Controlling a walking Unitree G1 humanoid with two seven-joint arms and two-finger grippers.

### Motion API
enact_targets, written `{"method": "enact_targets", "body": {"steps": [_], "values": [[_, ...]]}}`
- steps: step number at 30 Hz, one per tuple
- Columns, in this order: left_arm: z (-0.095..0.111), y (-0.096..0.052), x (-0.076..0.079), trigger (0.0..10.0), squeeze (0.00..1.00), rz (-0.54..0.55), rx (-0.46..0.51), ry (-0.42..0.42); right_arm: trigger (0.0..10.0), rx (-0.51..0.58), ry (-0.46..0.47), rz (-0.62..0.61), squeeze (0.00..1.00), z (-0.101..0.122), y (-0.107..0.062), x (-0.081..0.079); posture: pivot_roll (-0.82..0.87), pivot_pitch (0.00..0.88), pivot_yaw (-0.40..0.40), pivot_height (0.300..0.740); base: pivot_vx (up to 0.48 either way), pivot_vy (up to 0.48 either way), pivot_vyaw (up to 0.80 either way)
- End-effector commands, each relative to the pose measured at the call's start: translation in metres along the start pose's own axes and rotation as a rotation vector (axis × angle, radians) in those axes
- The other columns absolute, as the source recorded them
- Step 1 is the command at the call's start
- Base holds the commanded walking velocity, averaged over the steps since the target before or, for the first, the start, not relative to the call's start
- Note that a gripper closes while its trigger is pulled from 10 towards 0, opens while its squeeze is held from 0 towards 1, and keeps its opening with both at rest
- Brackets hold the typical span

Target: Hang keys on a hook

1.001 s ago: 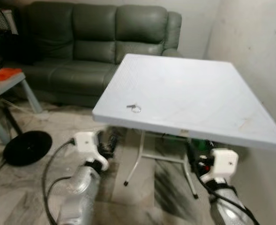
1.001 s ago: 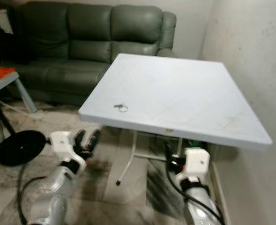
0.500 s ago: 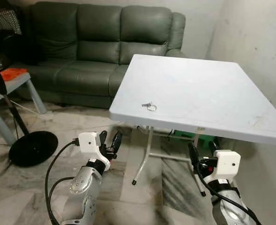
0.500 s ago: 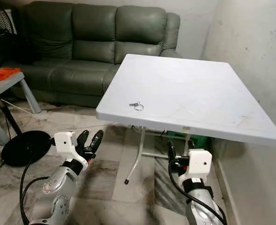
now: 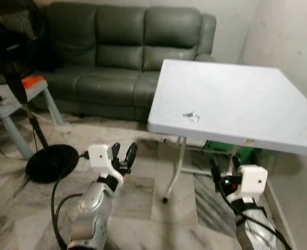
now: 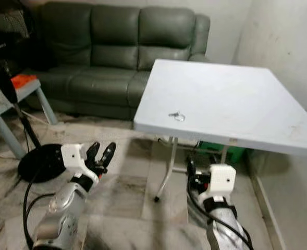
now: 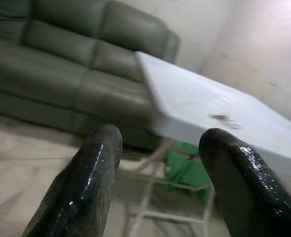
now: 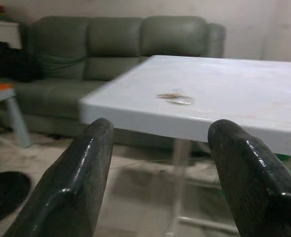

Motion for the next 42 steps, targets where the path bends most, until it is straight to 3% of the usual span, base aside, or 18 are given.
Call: {"method": "enact_targets", "body": {"steps": [1, 25, 42], "values": [[0.0028, 0.0013, -0.0014, 10.0, 0.0, 0.009, 0.003, 0.012, 10.0, 0.013, -0.001, 0.005, 0.0, 0.0038, 0.0017, -0.0005, -0.05, 0.0, -0.042, 0.74, 0.0, 0.0, 0.0], [0.002, 0.0003, -0.0008, 10.0, 0.0, 0.007, -0.005, 0.038, 10.0, 0.029, -0.001, -0.003, 0.0, 0.0084, 0.0035, 0.0021, -0.05, 0.0, -0.039, 0.74, 0.0, 0.0, 0.0], [0.003, -0.0005, -0.0038, 10.0, 0.0, 0.005, -0.014, 0.051, 10.0, 0.027, -0.011, -0.007, 0.0, 0.0081, 0.0019, 0.0057, -0.05, 0.0, -0.038, 0.74, 0.274, 0.0, 0.0]]}}
Point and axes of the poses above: a point about 5 cm out from each wrist's last joint towards the gripper, its own y axis pointing out of the wrist towards the gripper, its own z axis along the axis of the wrist's last joint, x = y × z, the point moved 4 cm from there along y, pointing out of the wrist towards the gripper, and after that the axes turned 13 degrees about -y, right-handed, at the moved point
